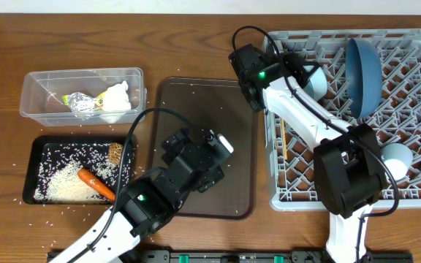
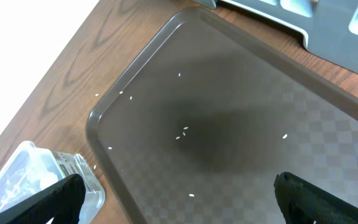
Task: Sort waste into correct bins and load items into the dishwasher rack
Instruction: 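Lower the bowl with right gripper into the rack's left slots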
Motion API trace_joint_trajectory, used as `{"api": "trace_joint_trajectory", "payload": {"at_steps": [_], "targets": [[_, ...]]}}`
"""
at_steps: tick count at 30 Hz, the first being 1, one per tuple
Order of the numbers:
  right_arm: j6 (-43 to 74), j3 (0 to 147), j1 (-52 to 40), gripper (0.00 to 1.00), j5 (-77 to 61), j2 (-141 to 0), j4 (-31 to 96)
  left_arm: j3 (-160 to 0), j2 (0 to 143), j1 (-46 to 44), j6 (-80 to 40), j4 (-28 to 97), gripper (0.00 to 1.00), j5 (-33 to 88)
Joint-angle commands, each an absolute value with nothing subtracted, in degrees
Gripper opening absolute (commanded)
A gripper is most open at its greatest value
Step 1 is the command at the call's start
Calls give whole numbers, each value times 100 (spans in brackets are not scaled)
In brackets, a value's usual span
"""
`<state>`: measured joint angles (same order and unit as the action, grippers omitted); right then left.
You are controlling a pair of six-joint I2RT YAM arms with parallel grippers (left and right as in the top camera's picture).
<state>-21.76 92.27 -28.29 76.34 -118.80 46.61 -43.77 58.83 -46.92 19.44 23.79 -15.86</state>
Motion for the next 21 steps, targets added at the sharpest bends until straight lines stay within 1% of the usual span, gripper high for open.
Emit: {"api": "trace_joint_trajectory", "payload": {"at_steps": [1, 4, 9, 14, 21], "targets": [[-1605, 9255, -3052, 1, 7087, -11917, 4915, -4480, 5916, -4665, 1872, 2377, 98, -1662], [-1225, 9255, -3063, 1, 6960, -11917, 5330, -4480, 5916, -4665, 1872, 2377, 98, -1662], [-624, 9255, -3173, 1, 6326, -11917, 5811, -4480, 5916, -4663, 1872, 2377, 98, -1662], [-469, 9255, -3330, 2, 5830, -11917, 5992, -4480, 5916, -4665, 1872, 2377, 98, -1662], [-325, 9255, -3527, 4, 5520, -11917, 6128, -4480, 5916, -4665, 1872, 2377, 98, -1662]]}}
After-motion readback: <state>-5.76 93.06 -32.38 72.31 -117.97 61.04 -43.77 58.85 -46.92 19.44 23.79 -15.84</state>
